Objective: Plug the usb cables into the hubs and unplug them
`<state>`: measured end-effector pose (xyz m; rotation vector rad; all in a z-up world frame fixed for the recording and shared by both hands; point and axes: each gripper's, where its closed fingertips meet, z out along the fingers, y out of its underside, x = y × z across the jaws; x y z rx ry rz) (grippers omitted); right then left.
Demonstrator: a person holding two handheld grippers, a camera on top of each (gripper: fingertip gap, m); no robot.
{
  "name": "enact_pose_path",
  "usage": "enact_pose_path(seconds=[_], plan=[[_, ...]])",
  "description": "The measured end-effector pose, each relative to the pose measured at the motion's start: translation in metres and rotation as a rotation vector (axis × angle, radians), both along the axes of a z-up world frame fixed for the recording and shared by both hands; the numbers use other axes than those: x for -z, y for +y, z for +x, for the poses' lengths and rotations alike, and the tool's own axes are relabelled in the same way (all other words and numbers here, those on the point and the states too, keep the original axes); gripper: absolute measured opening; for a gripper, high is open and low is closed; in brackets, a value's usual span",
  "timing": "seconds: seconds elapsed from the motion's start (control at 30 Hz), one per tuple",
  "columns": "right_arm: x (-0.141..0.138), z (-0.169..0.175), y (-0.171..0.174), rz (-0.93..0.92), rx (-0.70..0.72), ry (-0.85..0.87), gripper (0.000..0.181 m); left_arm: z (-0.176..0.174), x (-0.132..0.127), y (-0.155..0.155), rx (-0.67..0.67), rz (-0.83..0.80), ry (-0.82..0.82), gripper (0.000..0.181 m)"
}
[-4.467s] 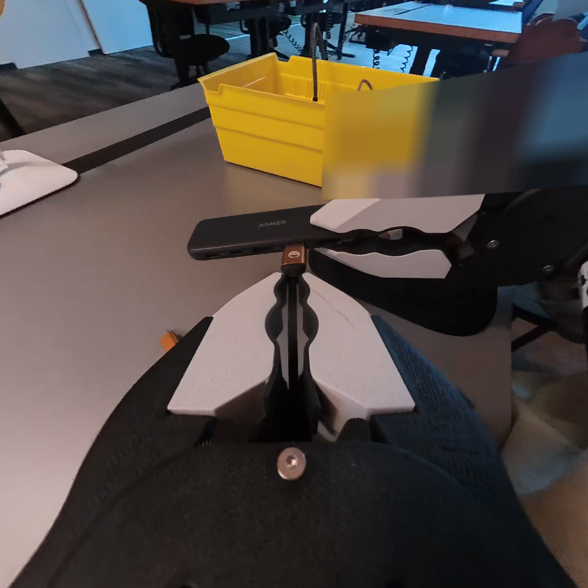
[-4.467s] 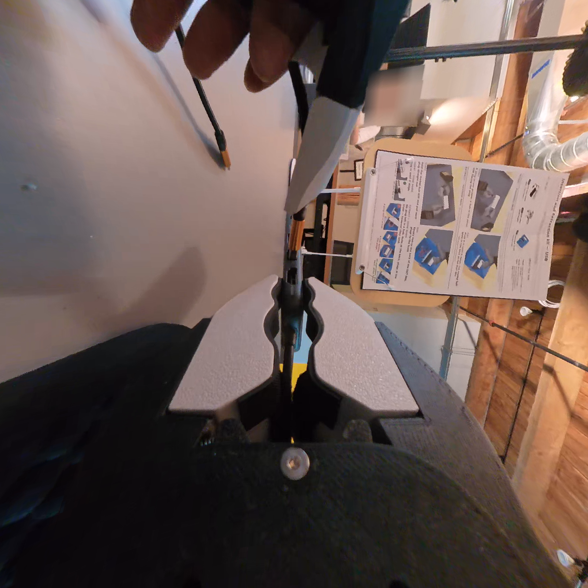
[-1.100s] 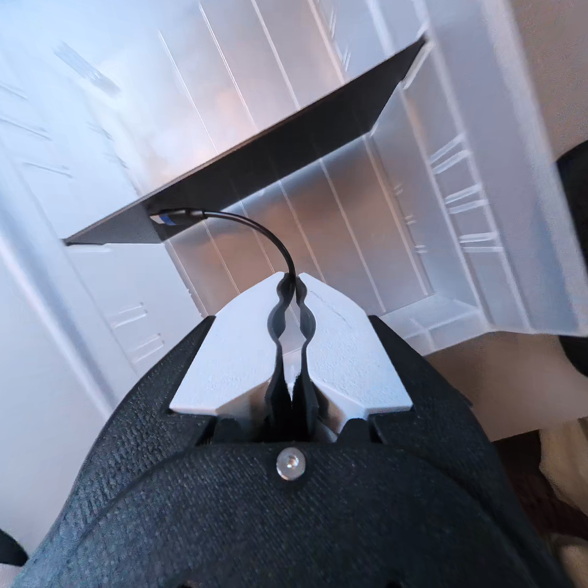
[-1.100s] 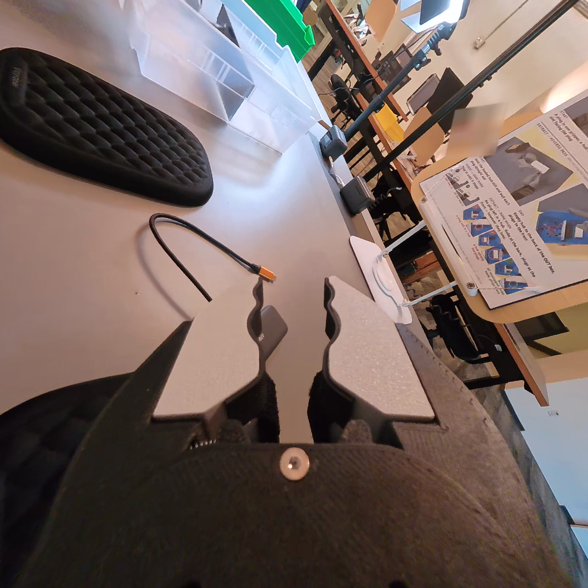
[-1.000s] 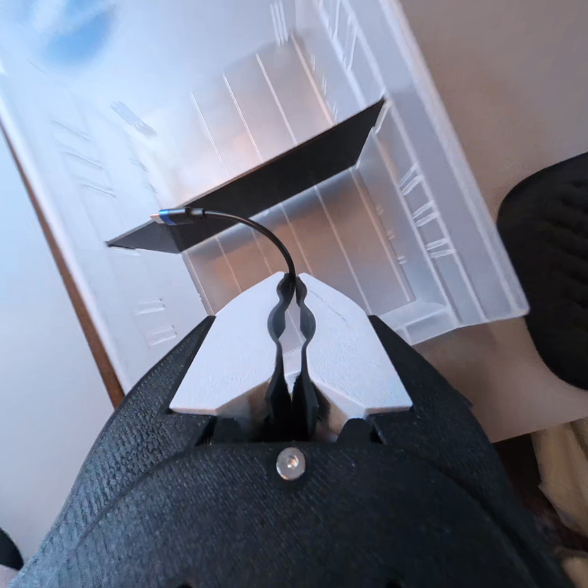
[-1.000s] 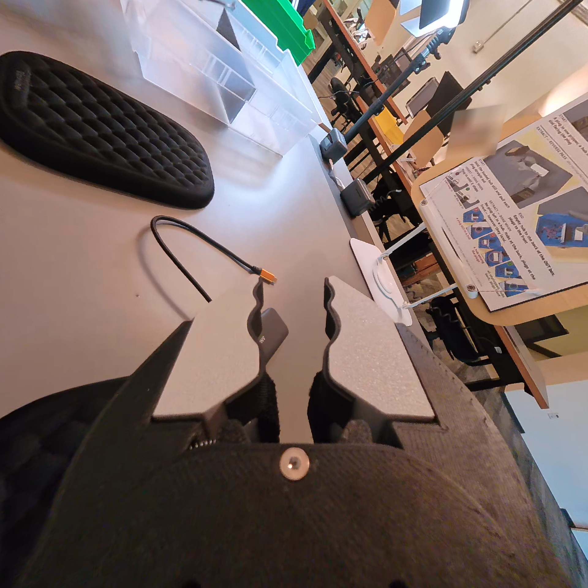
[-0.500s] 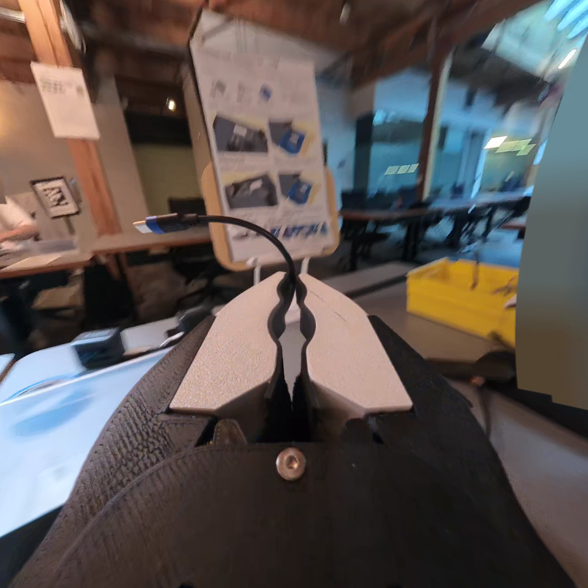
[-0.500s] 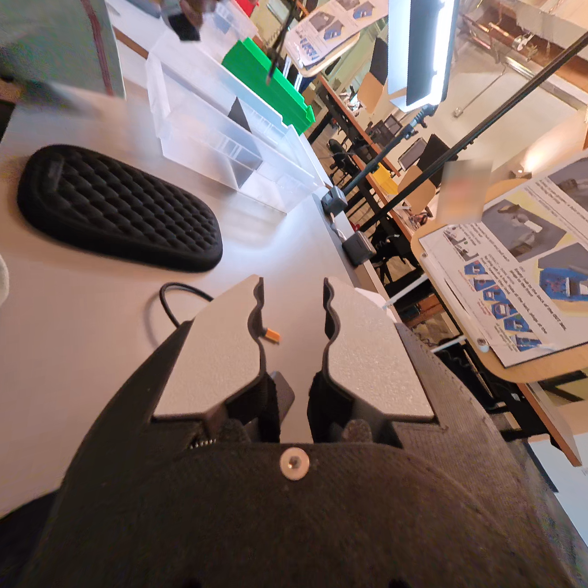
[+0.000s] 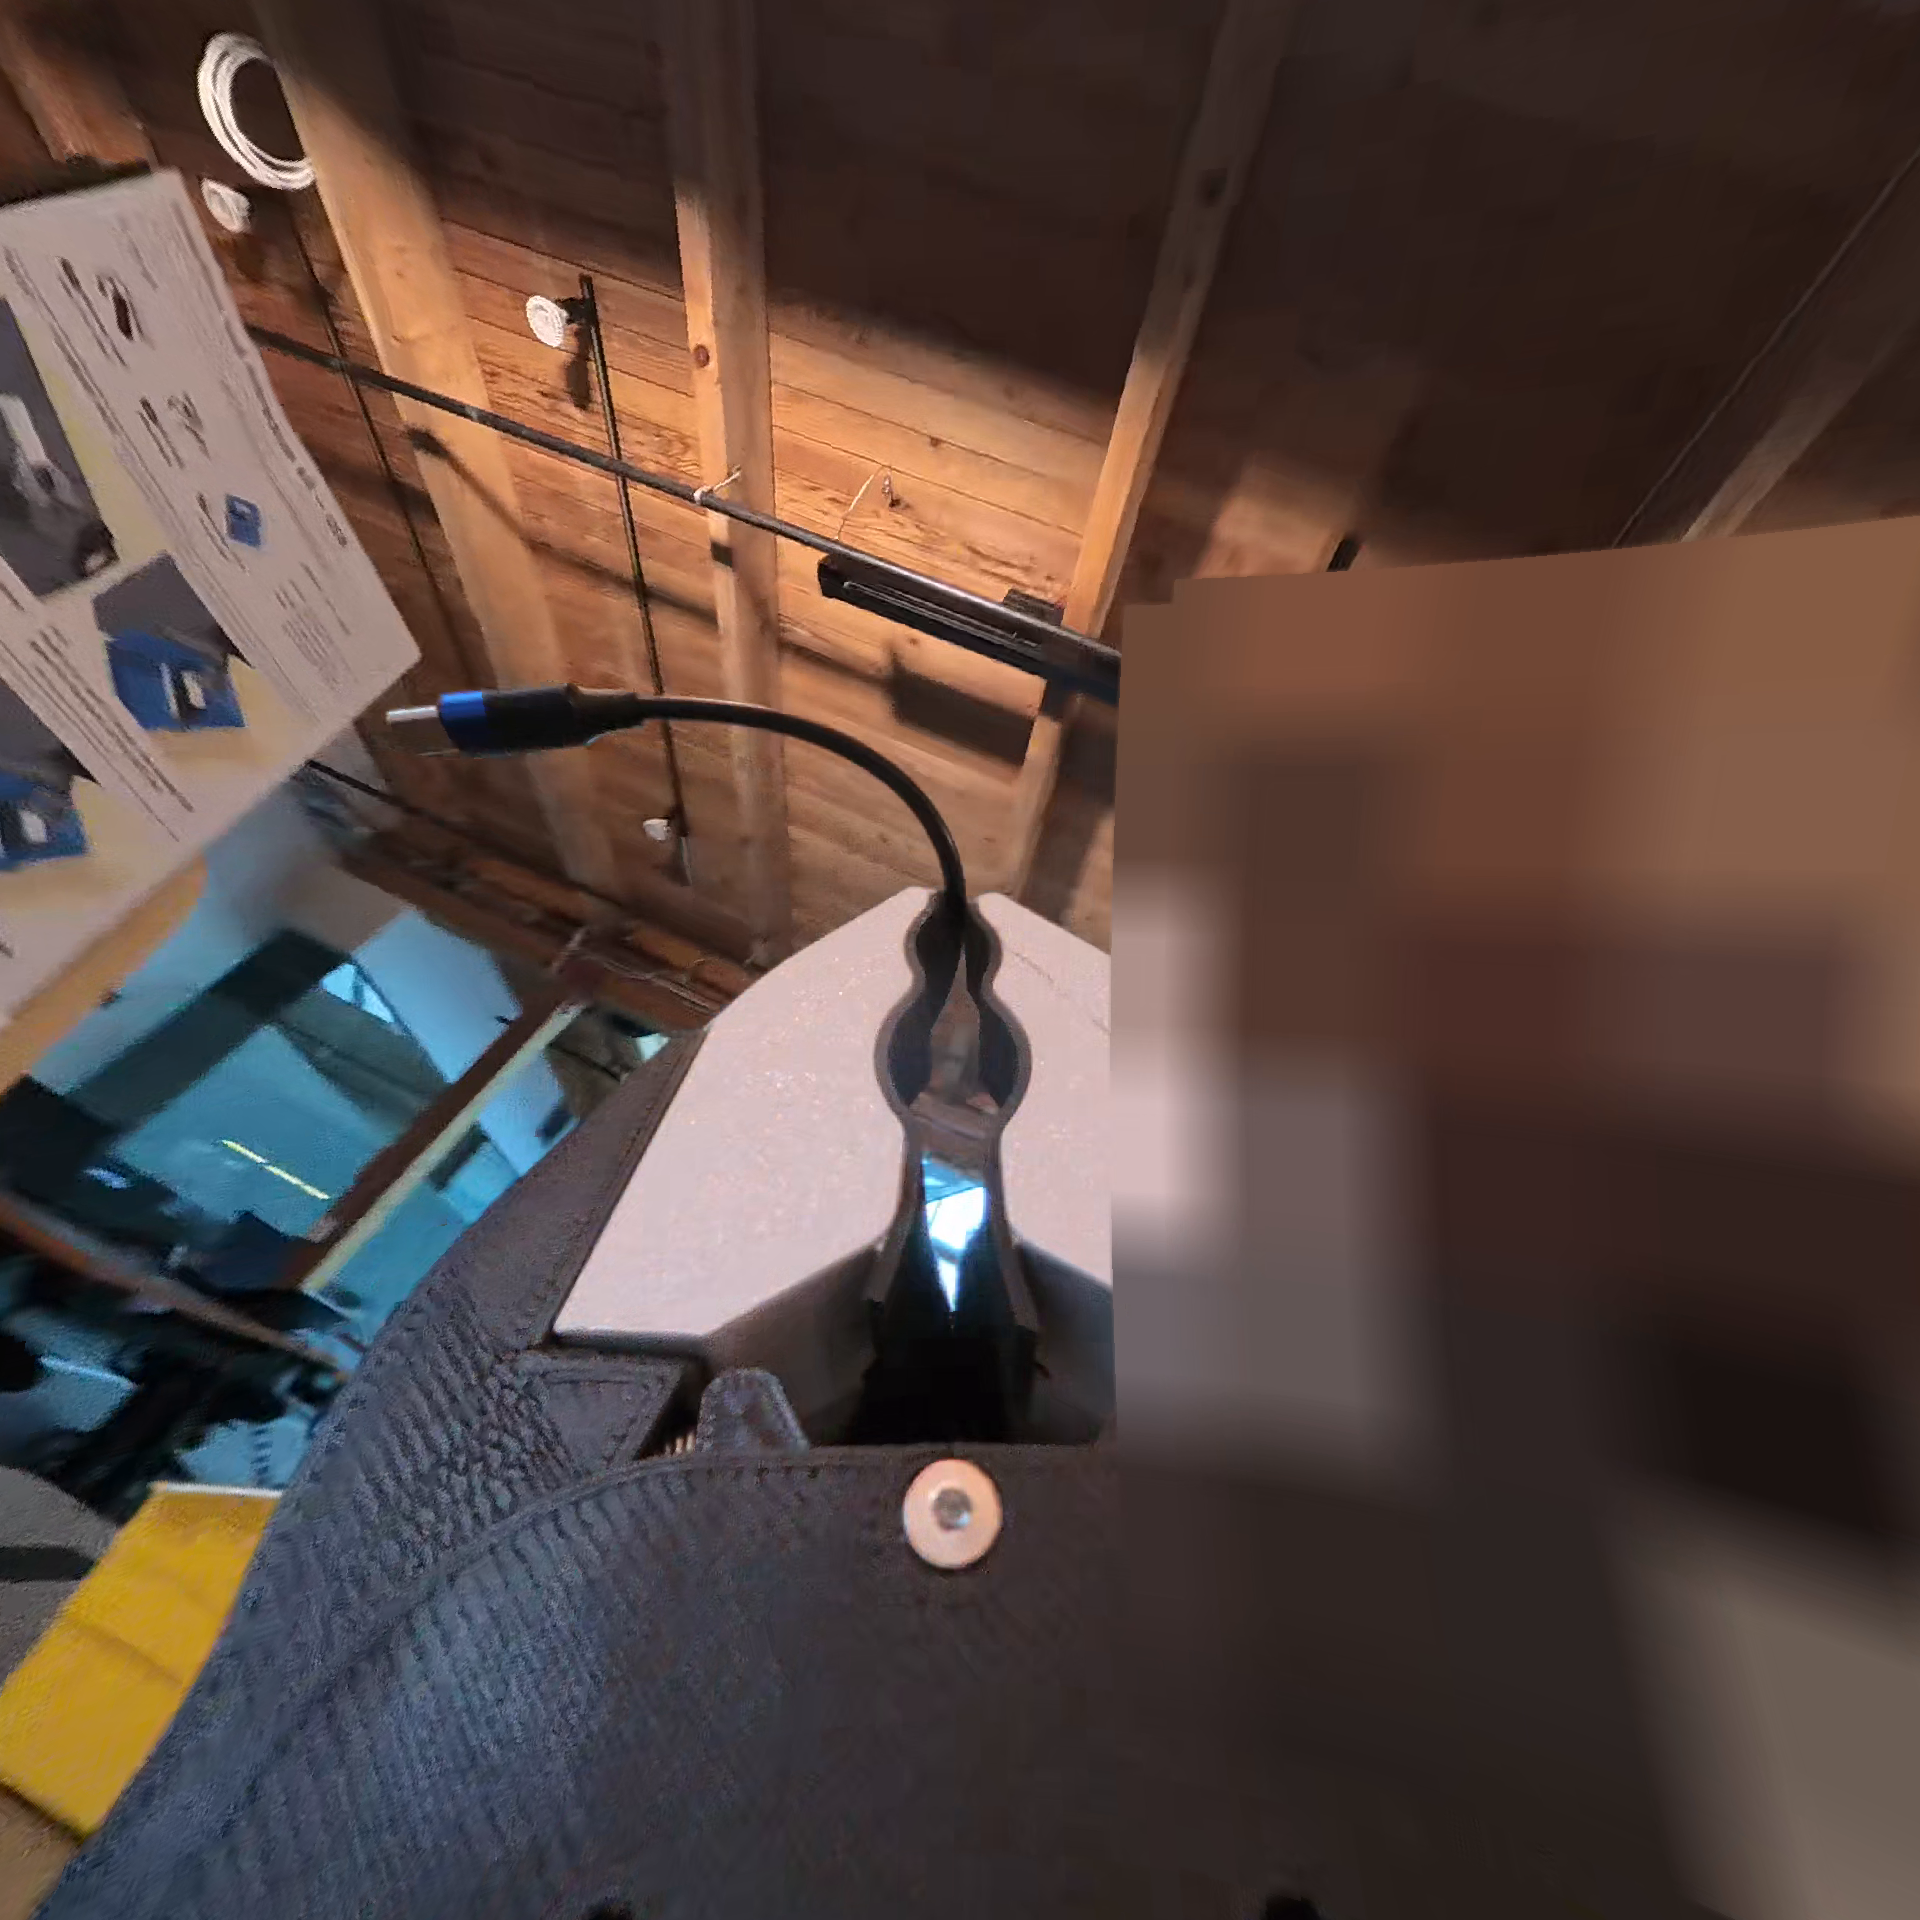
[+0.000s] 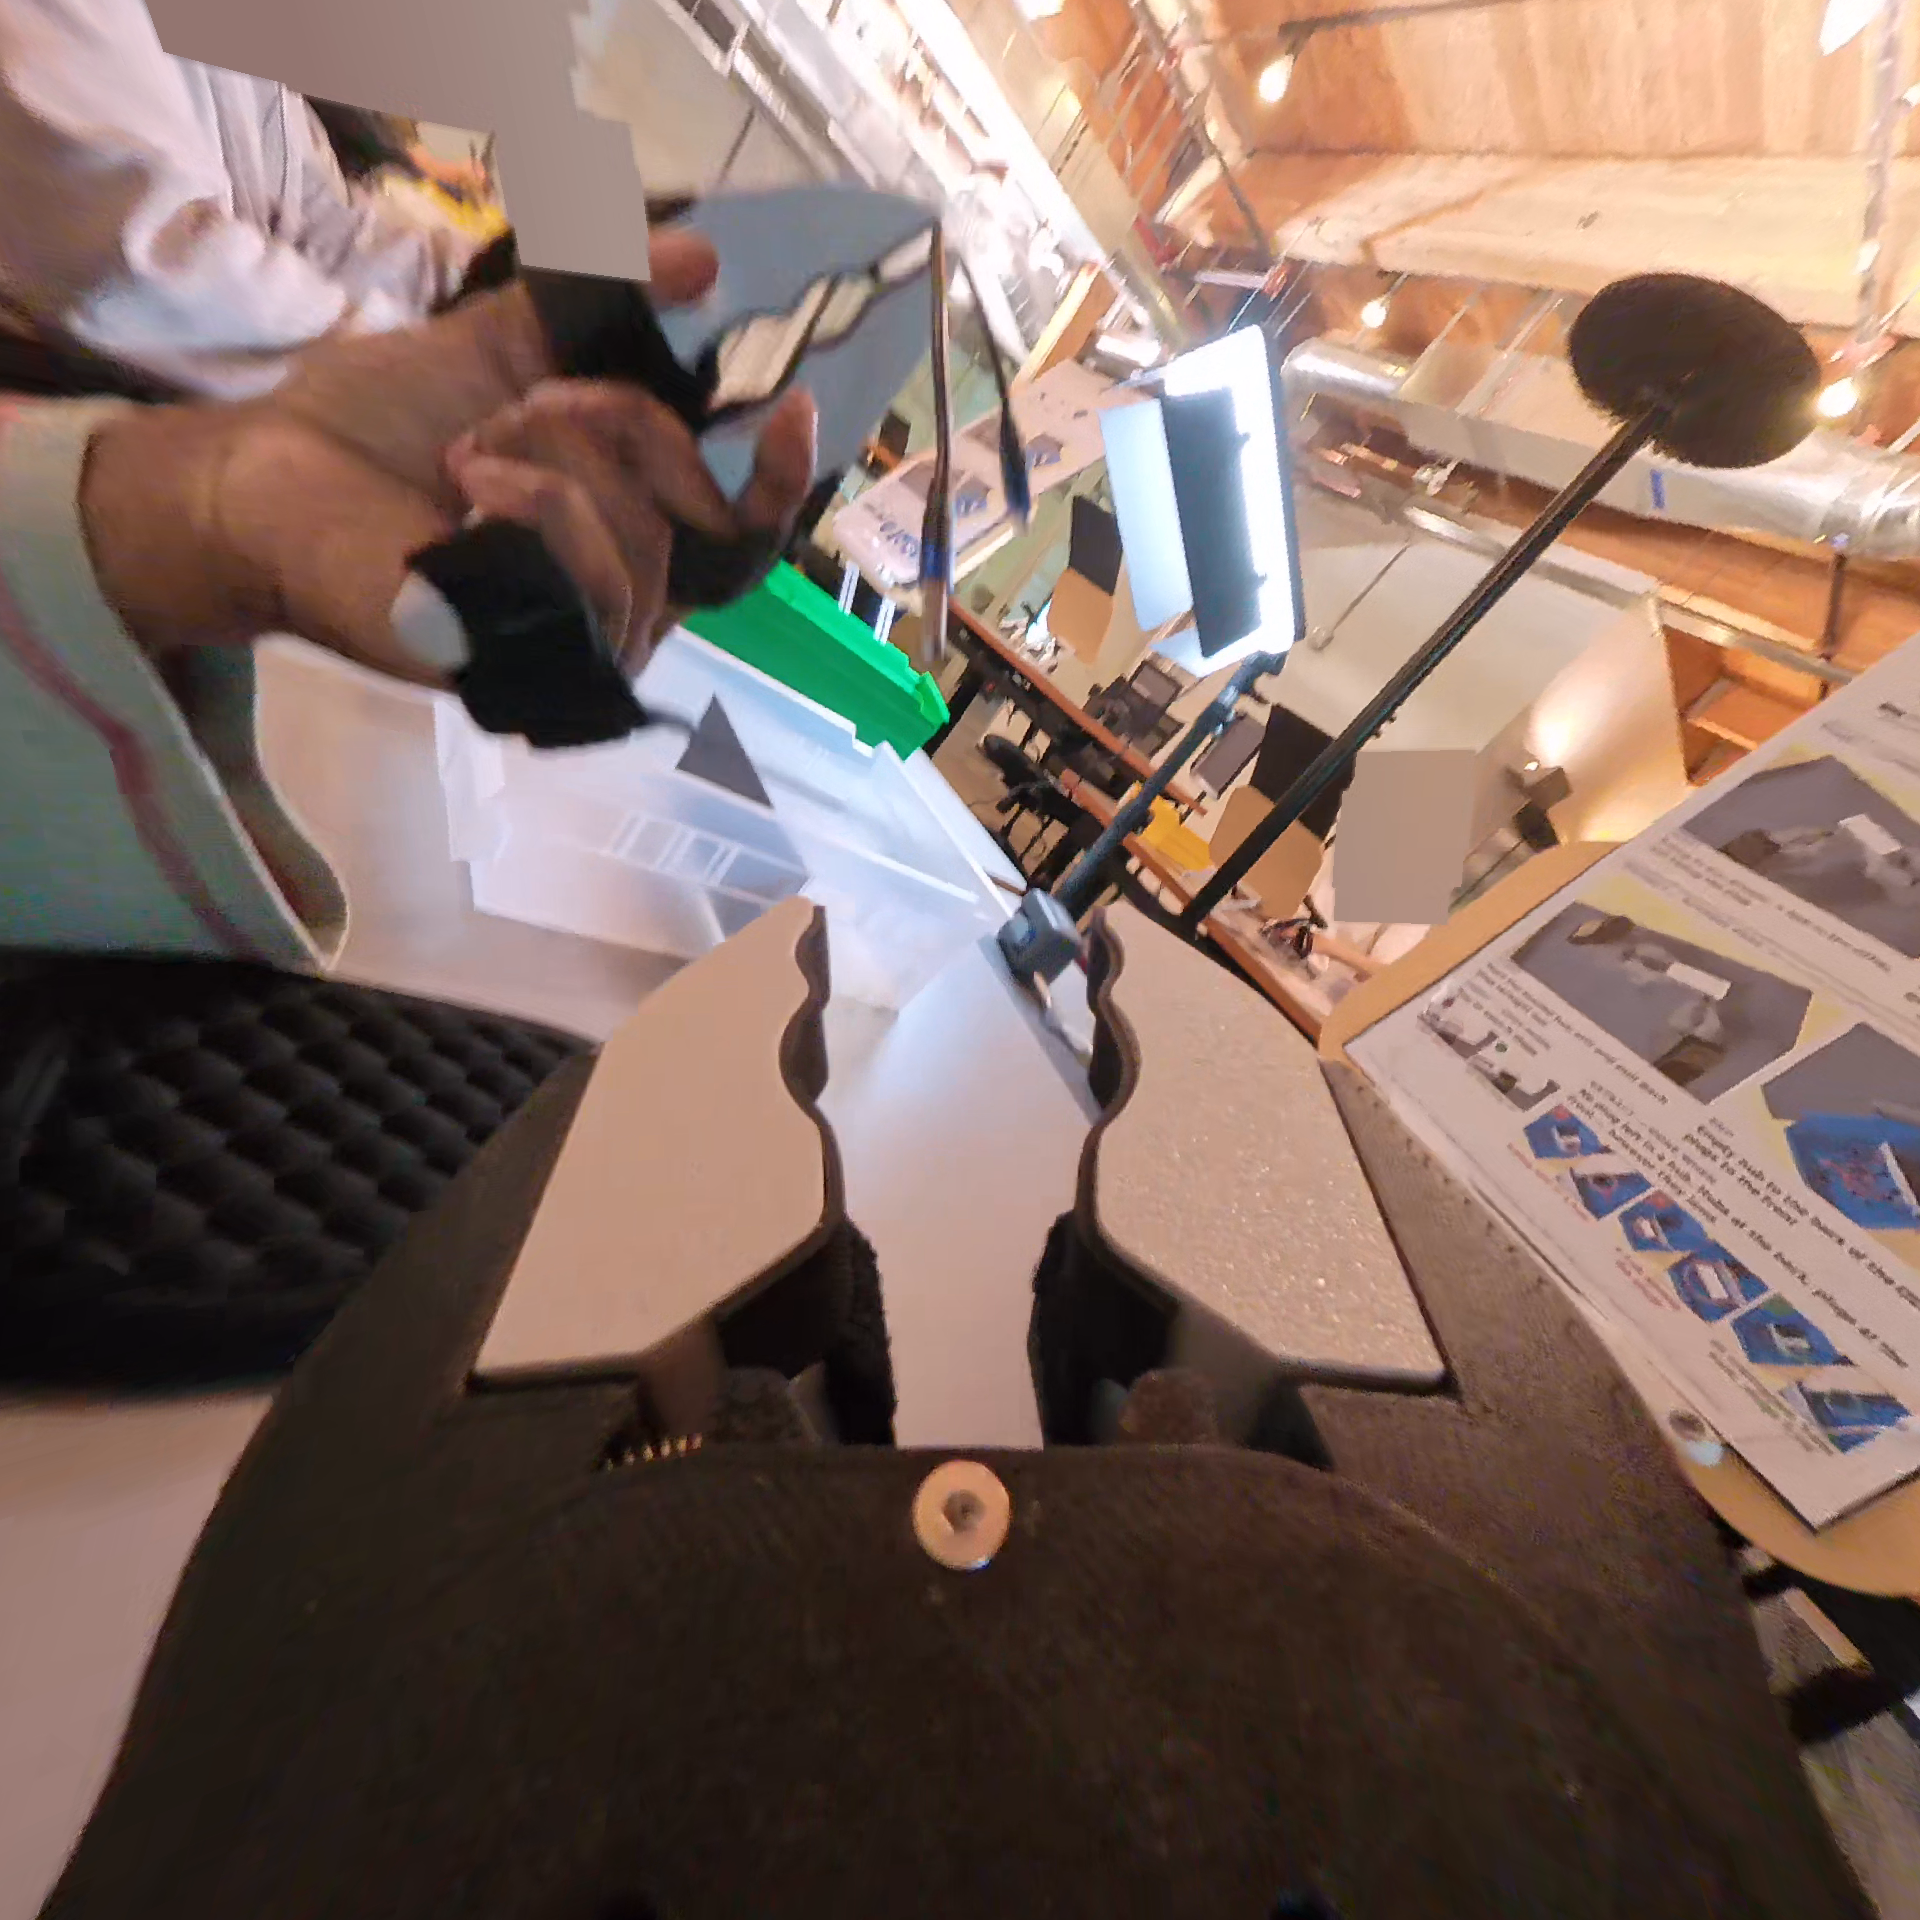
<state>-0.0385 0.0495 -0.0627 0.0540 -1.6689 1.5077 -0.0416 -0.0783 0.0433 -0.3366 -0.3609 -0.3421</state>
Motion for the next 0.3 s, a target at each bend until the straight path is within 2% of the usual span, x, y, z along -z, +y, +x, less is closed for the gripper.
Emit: enact_pose_path(seconds=[0.03,0.13,0.3], plan=[[-0.005,0.001,-0.004,-0.033,-0.012,0.009,0.048,0.000,0.002,0.003,0.018,0.012,-0.008,0.003],[-0.020,0.007,-0.017,-0.107,-0.053,0.030,0.047,0.001,0.006,0.008,0.055,0.043,-0.013,0.003],[-0.026,0.010,-0.040,-0.108,-0.094,0.054,0.041,0.010,0.007,0.014,0.146,0.110,0.000,0.003]])
